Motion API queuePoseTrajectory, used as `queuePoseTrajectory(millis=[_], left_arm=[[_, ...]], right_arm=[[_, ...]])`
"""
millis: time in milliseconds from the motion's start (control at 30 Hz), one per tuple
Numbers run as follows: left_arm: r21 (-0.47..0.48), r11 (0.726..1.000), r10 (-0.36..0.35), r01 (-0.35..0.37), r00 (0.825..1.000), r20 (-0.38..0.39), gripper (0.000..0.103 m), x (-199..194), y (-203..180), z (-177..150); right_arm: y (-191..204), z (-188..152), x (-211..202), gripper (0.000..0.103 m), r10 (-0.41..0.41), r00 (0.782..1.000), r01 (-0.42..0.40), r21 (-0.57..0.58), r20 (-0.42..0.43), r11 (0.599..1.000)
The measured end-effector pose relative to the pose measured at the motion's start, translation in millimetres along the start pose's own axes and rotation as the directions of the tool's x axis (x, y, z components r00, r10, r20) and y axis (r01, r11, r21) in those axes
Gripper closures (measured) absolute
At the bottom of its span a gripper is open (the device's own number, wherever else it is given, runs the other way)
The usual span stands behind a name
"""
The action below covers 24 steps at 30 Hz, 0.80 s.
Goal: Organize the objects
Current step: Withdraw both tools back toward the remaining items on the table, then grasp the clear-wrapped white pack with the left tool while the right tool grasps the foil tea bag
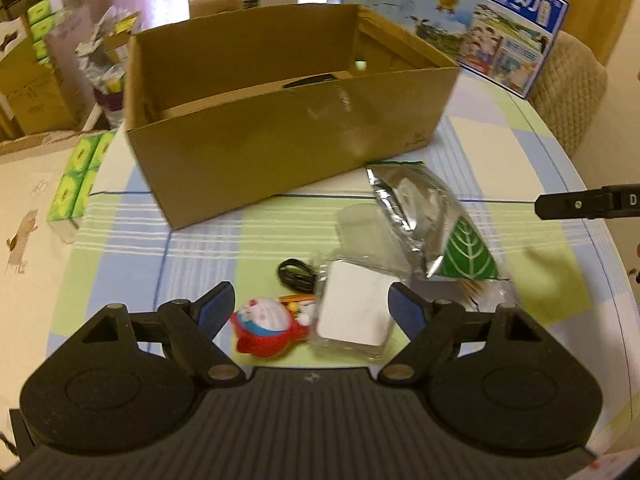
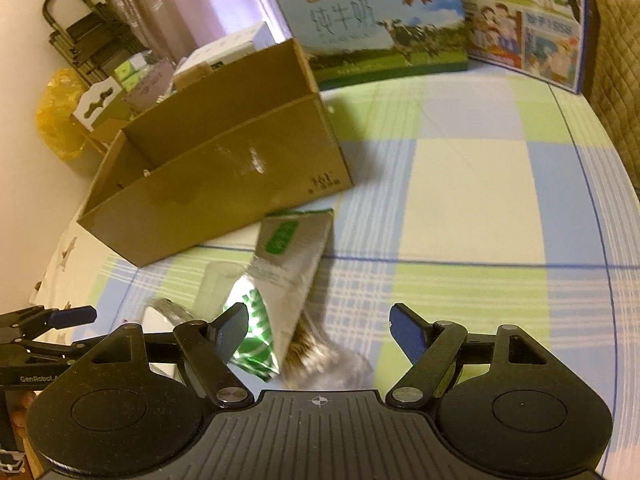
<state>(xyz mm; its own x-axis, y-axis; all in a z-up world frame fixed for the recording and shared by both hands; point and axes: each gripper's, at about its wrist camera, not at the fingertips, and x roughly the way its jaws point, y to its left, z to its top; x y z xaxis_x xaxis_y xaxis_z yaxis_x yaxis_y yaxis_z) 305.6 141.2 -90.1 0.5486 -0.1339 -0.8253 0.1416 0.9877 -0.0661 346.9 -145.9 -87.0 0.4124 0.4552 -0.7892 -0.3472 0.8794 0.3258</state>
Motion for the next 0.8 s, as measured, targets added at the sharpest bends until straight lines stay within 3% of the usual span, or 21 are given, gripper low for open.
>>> queuePoseTrajectory(millis=[267, 667, 800], left_arm=[[0.066, 0.998, -0.023, 0.024, 1.0, -0.016, 0.018, 22, -26, -3], [0.147, 0.989, 0.042, -0.033, 0.997, -0.058, 0.019, 61, -47, -6], [0.154, 0.986, 0.065, -0.055, 0.996, -0.061, 0.031, 69, -47, -8]], right_arm=[[-16, -11, -9, 0.028, -0.028, 1.0, 0.028, 0.043, -0.008, 0.999], [-34, -24, -14, 0.028, -0.052, 0.998, 0.054, 0.092, -0.025, 0.994], [-37, -25, -13, 0.028, -0.054, 0.998, 0.057, 0.1, -0.033, 0.993]])
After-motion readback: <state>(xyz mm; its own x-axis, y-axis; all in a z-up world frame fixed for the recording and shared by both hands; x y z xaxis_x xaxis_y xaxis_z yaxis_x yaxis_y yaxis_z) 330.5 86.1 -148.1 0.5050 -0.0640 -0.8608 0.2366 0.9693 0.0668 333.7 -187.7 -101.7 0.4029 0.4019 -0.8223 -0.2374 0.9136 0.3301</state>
